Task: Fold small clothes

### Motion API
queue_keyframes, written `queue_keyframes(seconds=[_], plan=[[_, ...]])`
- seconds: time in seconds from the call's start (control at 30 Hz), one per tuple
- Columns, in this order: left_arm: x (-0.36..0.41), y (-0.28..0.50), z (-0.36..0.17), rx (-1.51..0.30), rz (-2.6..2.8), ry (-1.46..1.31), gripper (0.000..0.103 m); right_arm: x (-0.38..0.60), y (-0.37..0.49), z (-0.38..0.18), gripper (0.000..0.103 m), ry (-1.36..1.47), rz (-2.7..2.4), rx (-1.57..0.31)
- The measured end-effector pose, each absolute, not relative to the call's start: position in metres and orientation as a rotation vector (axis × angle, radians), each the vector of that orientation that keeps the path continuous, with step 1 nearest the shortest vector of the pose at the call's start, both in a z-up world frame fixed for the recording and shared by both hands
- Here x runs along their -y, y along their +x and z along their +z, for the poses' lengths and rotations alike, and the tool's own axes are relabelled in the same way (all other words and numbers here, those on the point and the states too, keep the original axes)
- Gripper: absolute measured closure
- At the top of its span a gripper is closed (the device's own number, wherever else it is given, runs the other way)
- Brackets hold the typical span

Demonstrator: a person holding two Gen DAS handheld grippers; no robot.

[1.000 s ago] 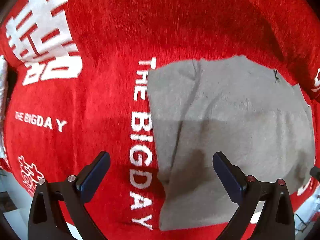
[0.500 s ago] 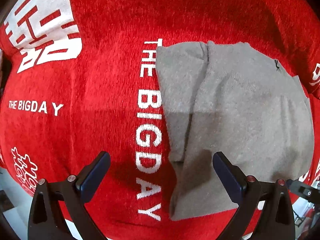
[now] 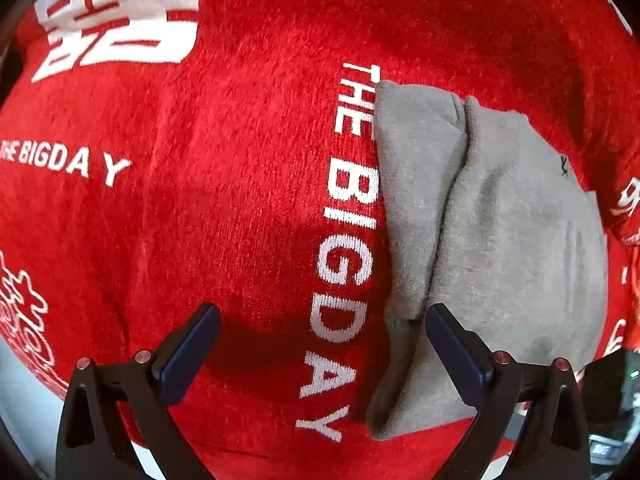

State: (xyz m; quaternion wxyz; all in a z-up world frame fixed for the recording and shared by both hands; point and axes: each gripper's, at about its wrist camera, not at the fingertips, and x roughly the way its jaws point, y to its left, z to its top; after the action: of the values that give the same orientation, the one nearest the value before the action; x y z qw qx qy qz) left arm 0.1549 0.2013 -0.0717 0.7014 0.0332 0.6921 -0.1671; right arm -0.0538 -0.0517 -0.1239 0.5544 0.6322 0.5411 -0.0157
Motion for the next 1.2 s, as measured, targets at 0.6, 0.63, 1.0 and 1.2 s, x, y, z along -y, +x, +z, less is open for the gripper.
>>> queue_keyframes(seconds=[0.6,0.63,1.0,1.2], plan=[[-0.184,0.181,-0.095,-1.677,-0.646,-0.221,0.001,0.065,-0.050,-0.131,0.094,1.855,-0.020,-0.896],[-0.183,0.182,-0.095,-1.678,-0.649,-0.232,0.001,0.068,-0.047,-0.123,0.094,1.834,0.009,-0.885],[-0.119,0.186,-0.089,-1.693,-0.845,-0.387,0.001,0.083,-0.032,-0.091,0.094,1.650,0.152,-0.984],[-0.084,0.176,-0.091,-1.650,-0.751,-0.114,0.040,0.065,-0.036,-0.103,0.090,1.511,0.111,-1.195]])
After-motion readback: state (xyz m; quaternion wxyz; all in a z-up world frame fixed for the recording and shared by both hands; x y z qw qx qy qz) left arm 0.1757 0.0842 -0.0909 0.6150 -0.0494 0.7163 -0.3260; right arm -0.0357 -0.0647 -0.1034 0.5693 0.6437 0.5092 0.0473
